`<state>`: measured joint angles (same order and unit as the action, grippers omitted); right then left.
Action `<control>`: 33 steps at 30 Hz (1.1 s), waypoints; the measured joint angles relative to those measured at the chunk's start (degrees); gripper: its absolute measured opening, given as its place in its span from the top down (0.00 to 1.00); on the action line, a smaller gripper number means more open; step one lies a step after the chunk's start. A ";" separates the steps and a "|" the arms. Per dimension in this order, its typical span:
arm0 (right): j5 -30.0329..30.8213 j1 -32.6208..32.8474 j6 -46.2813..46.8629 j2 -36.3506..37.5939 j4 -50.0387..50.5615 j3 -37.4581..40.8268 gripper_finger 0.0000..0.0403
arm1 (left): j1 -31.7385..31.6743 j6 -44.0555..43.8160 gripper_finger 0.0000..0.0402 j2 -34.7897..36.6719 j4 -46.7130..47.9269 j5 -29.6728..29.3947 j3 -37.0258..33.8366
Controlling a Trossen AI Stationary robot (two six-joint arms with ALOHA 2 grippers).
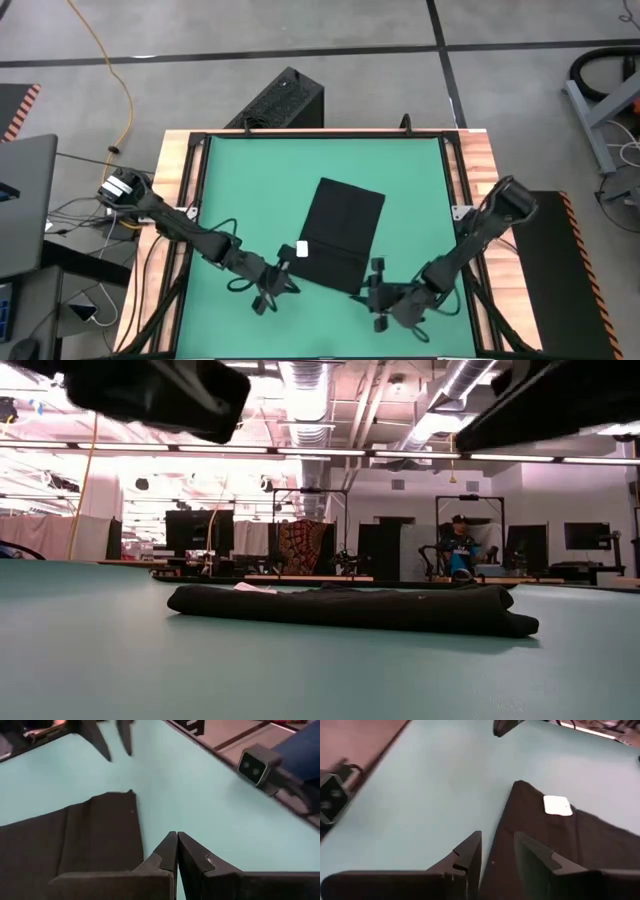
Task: Roll towel into tight, uniform cylinder
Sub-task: Roll the black towel
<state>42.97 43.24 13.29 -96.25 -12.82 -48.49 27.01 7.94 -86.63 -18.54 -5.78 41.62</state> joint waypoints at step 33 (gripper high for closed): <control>5.30 -0.13 21.78 -18.77 -7.15 -0.21 0.68 | -11.26 1.95 1.00 -19.93 -39.13 3.04 -16.17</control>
<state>48.27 43.11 35.07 -115.02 -19.96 -48.70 15.75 9.89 -106.56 -57.67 -2.74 25.45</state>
